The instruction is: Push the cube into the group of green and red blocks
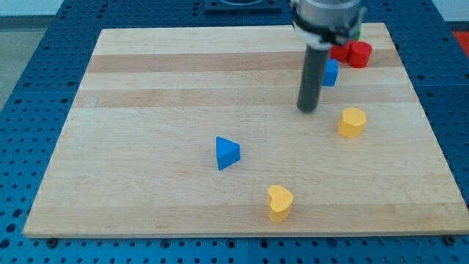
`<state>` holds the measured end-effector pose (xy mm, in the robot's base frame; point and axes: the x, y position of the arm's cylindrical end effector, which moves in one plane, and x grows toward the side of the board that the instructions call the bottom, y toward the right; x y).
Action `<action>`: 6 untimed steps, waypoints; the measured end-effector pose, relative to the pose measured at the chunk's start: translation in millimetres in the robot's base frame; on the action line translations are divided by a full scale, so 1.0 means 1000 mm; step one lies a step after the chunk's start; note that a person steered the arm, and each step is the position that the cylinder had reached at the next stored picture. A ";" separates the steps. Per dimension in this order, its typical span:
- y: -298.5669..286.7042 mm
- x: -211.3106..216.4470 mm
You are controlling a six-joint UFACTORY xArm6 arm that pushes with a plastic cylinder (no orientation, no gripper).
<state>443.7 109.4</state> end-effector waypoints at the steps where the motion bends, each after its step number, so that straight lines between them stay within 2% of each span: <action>1: 0.023 -0.010; 2: 0.034 -0.067; 3: 0.042 -0.095; 5: 0.062 -0.135; 6: 0.063 -0.130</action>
